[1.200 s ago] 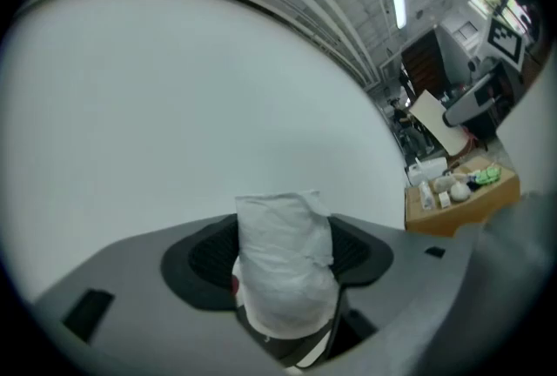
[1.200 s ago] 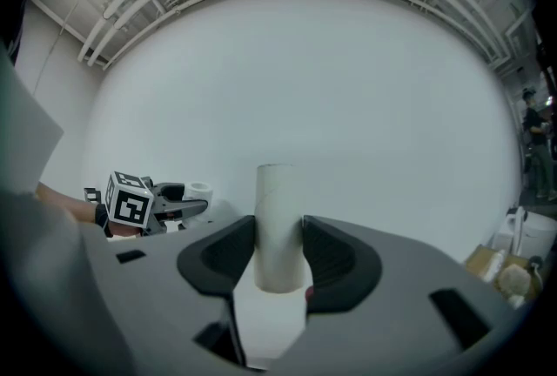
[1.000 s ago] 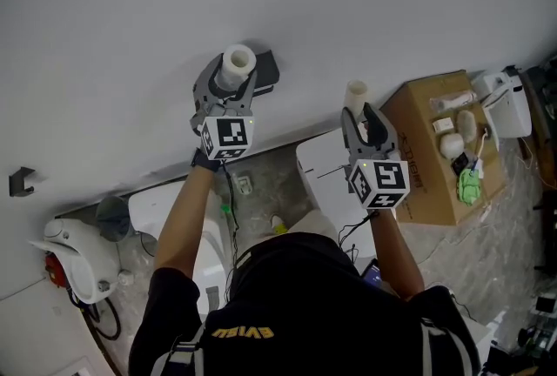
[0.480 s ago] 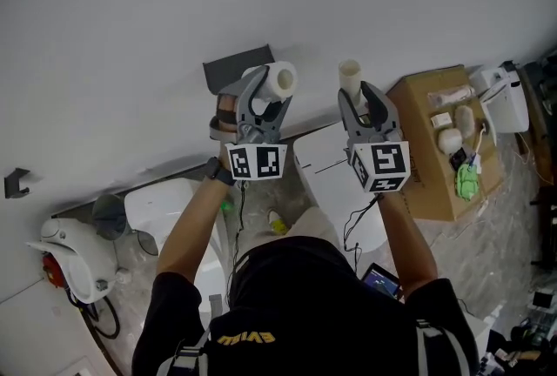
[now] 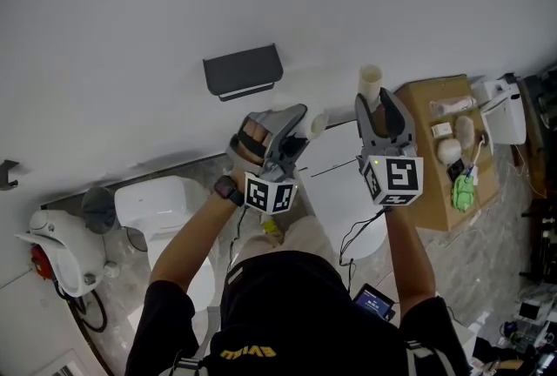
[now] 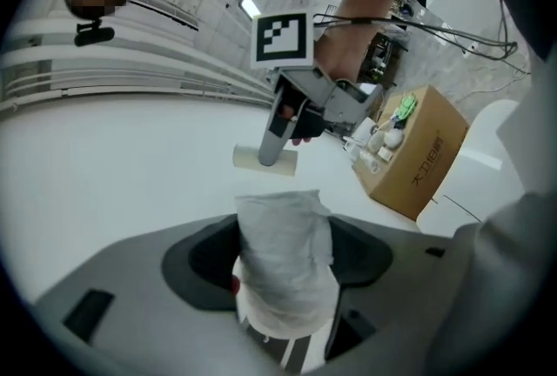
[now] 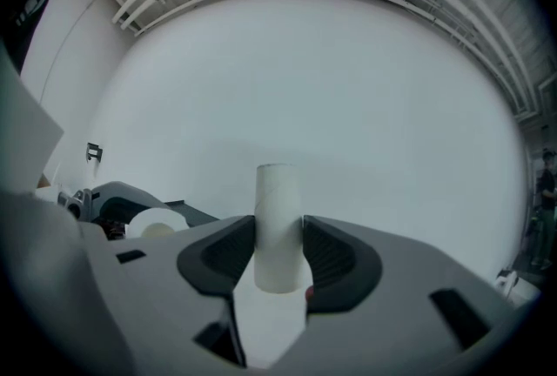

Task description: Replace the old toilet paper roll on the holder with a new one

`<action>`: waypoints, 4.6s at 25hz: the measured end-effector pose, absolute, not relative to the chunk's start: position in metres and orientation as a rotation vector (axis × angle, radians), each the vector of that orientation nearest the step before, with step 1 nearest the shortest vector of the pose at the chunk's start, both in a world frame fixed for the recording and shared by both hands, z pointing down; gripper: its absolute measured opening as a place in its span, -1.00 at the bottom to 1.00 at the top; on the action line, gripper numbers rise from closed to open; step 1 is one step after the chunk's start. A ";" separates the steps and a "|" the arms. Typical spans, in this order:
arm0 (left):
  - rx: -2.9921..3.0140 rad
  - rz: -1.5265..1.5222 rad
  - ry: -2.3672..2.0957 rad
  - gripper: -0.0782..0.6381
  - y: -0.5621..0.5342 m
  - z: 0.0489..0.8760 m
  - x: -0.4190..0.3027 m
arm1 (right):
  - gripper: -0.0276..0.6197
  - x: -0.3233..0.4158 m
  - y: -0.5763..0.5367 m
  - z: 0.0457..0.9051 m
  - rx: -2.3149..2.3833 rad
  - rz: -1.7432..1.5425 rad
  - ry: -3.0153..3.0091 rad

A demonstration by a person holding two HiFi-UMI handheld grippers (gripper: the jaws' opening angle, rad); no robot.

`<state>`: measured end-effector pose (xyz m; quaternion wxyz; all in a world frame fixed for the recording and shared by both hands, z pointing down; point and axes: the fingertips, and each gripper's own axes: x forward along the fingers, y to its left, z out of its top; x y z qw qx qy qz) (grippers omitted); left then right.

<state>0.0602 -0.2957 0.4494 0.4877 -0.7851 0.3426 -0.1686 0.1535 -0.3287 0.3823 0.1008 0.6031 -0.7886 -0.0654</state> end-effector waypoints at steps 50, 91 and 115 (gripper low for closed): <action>-1.680 -0.935 0.814 0.04 -0.402 0.552 0.050 | -0.38 0.127 -0.331 0.469 1.814 0.050 -2.284; -1.655 -1.297 0.935 0.03 -0.412 0.590 -0.008 | -0.38 0.112 -0.317 0.475 1.733 0.056 -2.321; -1.622 -1.283 1.113 0.08 -0.403 0.579 -0.059 | -0.38 0.069 -0.333 0.474 1.667 0.107 -2.410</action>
